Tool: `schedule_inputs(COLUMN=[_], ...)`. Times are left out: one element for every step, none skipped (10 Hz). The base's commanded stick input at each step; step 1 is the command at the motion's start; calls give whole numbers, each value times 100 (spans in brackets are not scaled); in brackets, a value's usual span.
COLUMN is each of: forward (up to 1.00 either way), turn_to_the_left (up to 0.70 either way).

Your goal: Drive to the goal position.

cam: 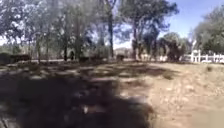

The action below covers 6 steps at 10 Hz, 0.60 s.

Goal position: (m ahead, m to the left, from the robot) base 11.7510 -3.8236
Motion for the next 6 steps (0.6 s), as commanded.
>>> schedule_inputs(forward=[70,70,70,70,70,70], turn_to_the_left=[0,0,0,0,-28,-35])
